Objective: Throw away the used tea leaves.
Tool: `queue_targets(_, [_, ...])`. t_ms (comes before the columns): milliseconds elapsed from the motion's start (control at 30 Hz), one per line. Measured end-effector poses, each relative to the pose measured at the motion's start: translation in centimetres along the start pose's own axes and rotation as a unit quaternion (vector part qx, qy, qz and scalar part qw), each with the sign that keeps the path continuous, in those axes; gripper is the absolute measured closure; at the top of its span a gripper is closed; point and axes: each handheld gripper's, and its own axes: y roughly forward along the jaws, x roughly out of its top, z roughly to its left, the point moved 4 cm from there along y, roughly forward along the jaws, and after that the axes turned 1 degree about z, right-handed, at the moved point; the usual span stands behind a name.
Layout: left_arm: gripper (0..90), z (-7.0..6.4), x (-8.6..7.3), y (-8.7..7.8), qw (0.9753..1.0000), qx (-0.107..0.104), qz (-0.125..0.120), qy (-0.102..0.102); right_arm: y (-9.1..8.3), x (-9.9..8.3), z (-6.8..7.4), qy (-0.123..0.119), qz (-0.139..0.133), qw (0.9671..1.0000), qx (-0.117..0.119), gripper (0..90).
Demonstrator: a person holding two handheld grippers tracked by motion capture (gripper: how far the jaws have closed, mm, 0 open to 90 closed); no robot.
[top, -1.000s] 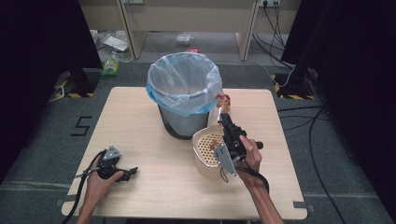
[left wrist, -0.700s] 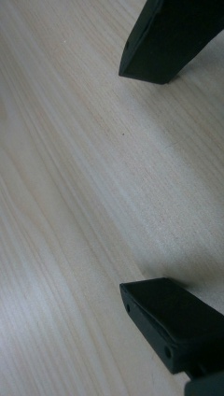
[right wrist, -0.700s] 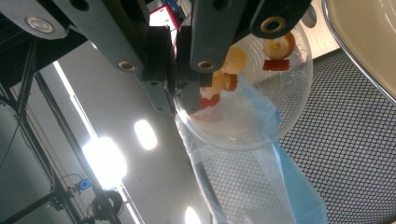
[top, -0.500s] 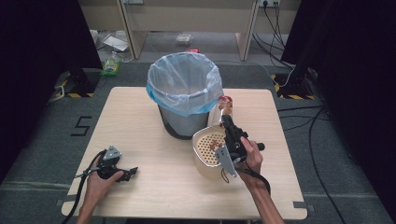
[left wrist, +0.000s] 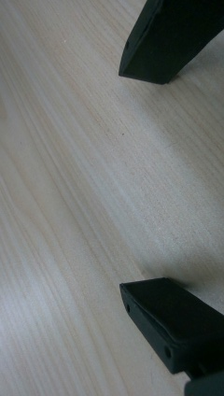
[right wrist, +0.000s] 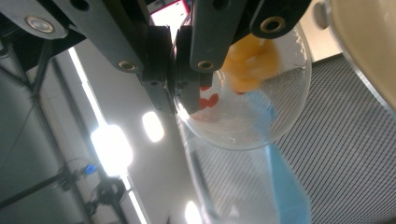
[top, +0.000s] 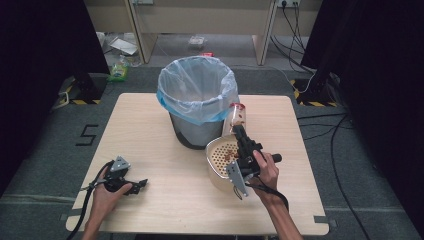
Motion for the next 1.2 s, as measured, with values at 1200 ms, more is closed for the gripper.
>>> queue_targets(1200, [0.0, 0.0, 0.0, 0.0, 1.0000, 0.001, 0.000, -0.001, 0.3, -1.1, 0.1, 0.039, 0.028, 0.9985, 0.028, 87.3])
